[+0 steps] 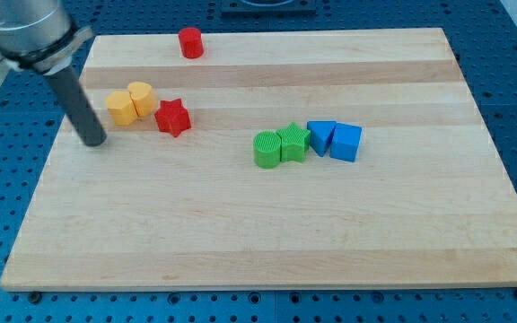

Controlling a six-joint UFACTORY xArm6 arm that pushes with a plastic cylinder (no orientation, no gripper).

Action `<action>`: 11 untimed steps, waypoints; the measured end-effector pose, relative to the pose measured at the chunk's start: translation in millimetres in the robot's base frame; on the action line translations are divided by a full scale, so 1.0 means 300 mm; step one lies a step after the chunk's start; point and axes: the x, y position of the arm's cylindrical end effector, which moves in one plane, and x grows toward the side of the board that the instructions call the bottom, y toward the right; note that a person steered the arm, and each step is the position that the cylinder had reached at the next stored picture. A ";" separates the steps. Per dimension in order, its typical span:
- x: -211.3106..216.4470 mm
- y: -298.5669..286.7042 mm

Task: Place the red star right to the yellow heart

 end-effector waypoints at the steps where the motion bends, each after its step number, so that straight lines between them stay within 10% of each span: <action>1: -0.083 0.043; 11: -0.059 0.421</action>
